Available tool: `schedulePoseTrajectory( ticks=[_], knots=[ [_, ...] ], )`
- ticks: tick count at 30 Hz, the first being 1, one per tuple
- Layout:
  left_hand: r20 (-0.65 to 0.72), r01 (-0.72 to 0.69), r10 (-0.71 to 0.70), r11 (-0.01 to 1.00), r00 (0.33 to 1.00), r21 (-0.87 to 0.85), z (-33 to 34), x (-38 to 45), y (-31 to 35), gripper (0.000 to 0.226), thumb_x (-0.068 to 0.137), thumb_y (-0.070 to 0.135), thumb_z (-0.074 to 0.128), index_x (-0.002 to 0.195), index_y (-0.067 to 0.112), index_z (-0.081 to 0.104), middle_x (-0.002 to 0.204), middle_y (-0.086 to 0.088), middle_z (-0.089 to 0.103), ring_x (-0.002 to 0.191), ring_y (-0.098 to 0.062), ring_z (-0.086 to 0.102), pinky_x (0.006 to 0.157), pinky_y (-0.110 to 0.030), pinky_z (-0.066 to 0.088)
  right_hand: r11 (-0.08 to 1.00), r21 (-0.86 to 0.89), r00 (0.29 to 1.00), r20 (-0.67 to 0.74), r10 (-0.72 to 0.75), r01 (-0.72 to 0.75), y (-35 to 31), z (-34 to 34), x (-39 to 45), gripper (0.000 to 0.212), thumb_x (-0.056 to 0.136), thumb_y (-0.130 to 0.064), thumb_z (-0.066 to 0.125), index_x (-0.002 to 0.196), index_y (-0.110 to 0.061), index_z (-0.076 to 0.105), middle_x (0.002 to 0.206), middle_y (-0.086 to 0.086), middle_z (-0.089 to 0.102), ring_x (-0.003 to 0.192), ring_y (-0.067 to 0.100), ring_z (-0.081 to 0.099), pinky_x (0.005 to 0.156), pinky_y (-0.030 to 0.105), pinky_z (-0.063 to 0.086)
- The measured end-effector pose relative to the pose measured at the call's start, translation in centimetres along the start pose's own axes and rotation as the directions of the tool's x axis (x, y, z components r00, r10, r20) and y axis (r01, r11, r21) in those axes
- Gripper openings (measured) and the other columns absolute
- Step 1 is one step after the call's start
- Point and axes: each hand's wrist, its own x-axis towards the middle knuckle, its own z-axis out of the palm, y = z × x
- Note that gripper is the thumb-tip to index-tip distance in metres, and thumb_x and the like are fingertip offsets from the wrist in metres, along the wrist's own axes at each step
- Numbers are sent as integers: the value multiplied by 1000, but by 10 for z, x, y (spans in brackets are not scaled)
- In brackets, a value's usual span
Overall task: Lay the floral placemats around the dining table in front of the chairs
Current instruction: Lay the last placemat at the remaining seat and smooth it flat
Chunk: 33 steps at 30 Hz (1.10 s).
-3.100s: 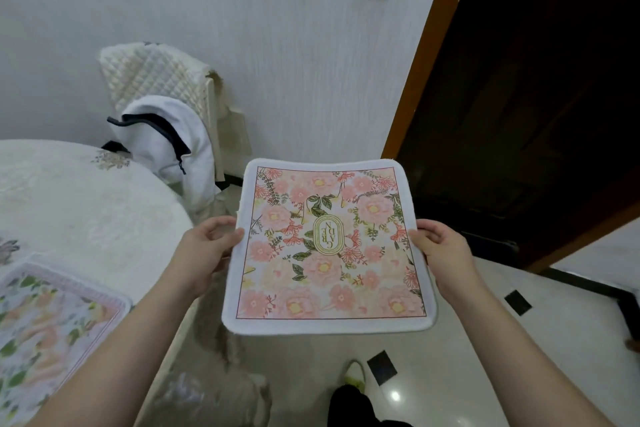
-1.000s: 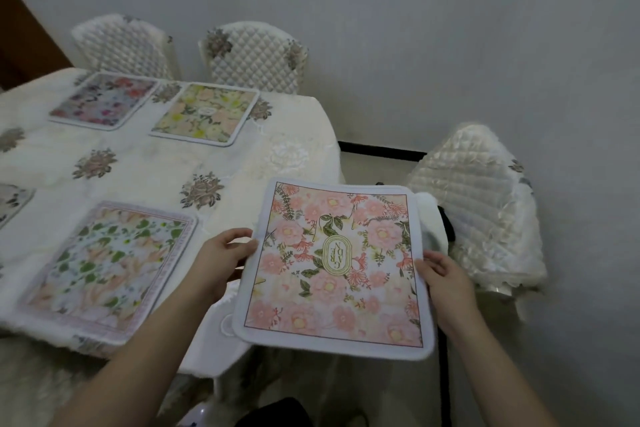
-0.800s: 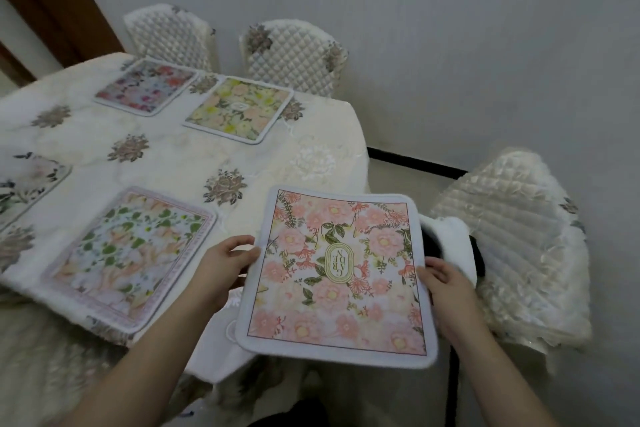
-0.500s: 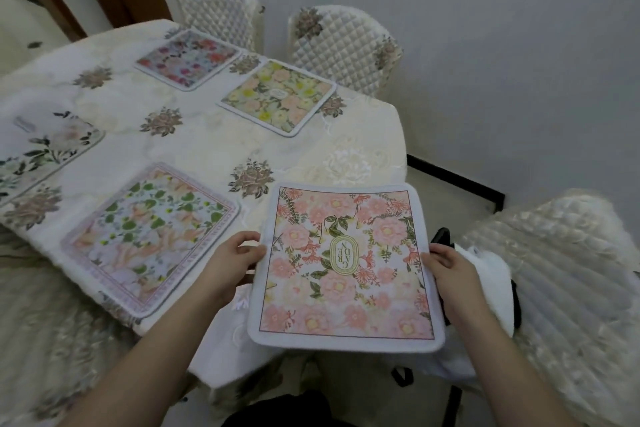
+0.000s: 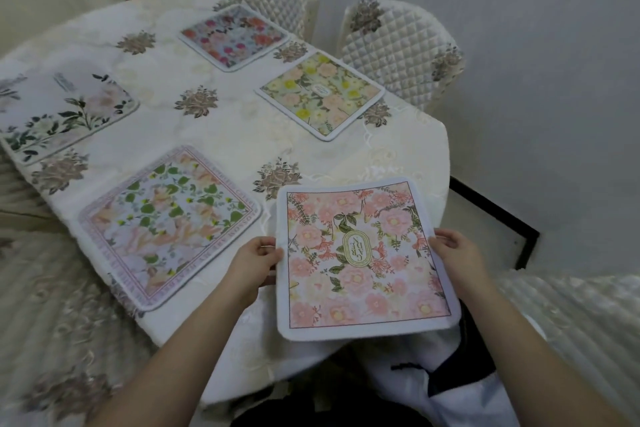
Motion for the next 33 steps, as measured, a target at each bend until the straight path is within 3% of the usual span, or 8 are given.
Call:
schedulePoseTrajectory(
  ticks=[6,9,12,16,19,25,29,33],
  knots=[
    [-143,28,-39,997,989,-78,23,1,-17,14,96,7,60,109,6,56,102,-17,65,81,-30,69,62,-40,59,991,-115,993,96,-64,75,-24,12,56,25,96,-9,60,120,-2,62,96,9,64,77,7,59,58,13,47],
    [-183,73,-88,994,979,-85,39,2,-26,12,94,9,63,104,11,57,99,-14,66,81,-32,69,68,-49,61,968,-191,978,162,-129,159,-35,17,86,23,95,-12,60,117,-7,65,97,7,66,80,15,62,70,27,50],
    [-195,101,-132,982,972,-161,55,4,-32,13,94,7,63,105,10,56,101,-16,66,80,-30,72,58,-39,60,948,-229,962,215,-170,219,-43,24,117,13,94,-15,60,104,-21,66,88,1,68,93,36,65,76,43,53],
    [-216,94,-144,969,966,-228,72,11,-33,15,93,3,63,105,3,55,95,-17,66,71,-24,74,57,-34,59,908,-307,943,258,-208,284,-51,34,156,17,93,-19,61,109,-18,67,96,2,69,79,25,62,72,37,51],
    [-275,86,-125,985,953,-148,78,18,-35,14,90,0,65,100,2,56,90,-17,65,74,-25,71,61,-31,59,885,-324,923,302,-239,335,-55,43,179,23,92,-15,63,114,-10,68,99,4,66,86,20,59,78,29,43],
    [-344,93,-105,994,933,-51,83,24,-37,14,87,-1,69,91,6,57,82,-15,65,73,-29,66,72,-40,59,853,-348,893,371,-256,389,-56,60,201,25,93,-15,63,117,-8,67,100,2,63,94,17,58,83,26,41],
    [-370,105,-112,994,922,-38,85,22,-41,14,86,1,71,89,7,58,80,-15,66,64,-29,66,68,-47,58,848,-363,893,376,-246,386,-49,64,208,24,93,-16,63,116,-10,68,102,2,65,95,18,60,85,26,42],
    [-393,103,-94,995,914,0,87,21,-40,14,85,0,71,89,4,59,76,-14,66,60,-28,65,65,-44,58,832,-402,899,367,-238,384,-47,65,208,24,92,-15,63,115,-11,69,108,8,70,102,25,64,92,31,47]
  ],
)
